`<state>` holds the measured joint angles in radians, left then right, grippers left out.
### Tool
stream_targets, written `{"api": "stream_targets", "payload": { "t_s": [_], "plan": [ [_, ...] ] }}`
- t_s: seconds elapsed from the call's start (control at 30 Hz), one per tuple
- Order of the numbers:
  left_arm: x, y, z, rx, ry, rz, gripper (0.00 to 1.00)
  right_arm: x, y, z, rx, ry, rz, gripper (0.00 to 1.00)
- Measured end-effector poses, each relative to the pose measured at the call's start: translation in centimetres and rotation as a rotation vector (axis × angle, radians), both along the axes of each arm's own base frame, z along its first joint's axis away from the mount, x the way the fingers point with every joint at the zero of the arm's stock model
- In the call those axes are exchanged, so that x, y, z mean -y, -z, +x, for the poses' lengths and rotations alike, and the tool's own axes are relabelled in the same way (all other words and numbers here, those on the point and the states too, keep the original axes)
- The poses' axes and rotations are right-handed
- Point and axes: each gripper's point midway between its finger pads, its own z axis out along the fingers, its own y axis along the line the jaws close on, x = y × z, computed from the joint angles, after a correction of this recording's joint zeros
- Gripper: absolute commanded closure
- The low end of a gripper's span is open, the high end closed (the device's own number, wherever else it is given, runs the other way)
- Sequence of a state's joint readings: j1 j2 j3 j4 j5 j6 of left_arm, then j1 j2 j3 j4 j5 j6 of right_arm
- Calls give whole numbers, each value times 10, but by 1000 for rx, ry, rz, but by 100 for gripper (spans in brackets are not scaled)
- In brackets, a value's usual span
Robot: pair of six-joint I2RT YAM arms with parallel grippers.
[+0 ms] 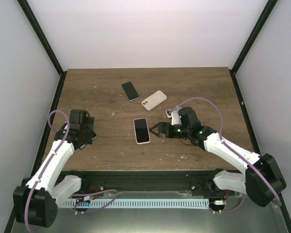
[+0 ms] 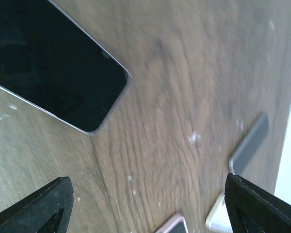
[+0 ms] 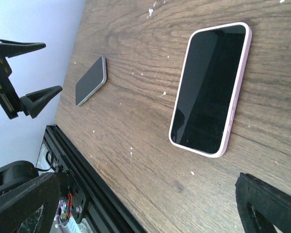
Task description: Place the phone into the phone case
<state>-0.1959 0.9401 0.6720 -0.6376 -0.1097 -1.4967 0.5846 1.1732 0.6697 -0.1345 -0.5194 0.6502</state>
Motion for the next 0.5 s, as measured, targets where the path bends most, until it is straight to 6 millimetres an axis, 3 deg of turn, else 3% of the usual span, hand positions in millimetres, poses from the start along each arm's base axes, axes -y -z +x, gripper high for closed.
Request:
{"api": "stream_targets", "payload": {
  "t_s": [0.17,0.27,0.5],
  "plan": [
    [-43,20,-14,-152,-270,-59,14,4,7,-5,-11,1,-17,0],
    [-59,27,-24,-238,-388,-90,14,7,6,-6,2,8,-18,0],
    [-59,29,-21,-330,-520,-177,15,8,5,-5,14,15,-24,0]
  ]
}}
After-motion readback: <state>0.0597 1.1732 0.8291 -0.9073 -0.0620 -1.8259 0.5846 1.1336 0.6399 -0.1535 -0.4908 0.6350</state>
